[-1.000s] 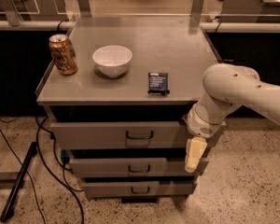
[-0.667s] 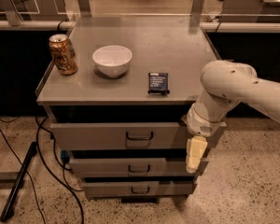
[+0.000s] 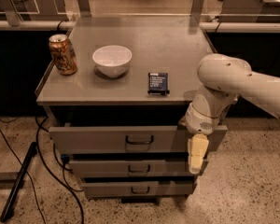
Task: Open top drawer
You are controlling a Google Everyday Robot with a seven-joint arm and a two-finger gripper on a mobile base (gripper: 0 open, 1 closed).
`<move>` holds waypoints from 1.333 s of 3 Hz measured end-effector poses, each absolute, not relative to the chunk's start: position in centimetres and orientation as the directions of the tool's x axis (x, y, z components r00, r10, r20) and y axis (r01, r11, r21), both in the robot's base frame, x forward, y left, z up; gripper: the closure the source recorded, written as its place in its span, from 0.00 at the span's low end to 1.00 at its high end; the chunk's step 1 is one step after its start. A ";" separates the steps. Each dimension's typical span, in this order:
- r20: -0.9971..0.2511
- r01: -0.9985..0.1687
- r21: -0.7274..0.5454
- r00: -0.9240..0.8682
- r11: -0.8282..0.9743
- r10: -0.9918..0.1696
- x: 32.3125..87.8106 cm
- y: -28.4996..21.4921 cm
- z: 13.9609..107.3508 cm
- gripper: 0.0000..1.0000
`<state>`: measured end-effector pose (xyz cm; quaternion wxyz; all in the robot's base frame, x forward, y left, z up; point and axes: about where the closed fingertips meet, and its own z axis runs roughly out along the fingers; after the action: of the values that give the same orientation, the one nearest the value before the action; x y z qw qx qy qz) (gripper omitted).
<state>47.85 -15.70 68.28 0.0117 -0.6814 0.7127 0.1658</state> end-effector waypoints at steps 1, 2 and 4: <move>-0.242 -0.964 0.268 -0.060 -0.007 -0.969 46.9 -15.7 69.0 0.00; -0.236 -0.949 0.316 -0.057 -0.021 -0.970 45.7 -15.9 69.5 0.00; -0.206 -0.899 0.437 -0.071 -0.027 -0.976 43.1 -16.9 69.7 0.00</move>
Offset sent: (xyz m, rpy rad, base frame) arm -0.0351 -0.0053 0.0220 -0.0034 0.1596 0.0570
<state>43.06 -16.88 69.67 -0.0814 -0.6768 0.6926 0.2356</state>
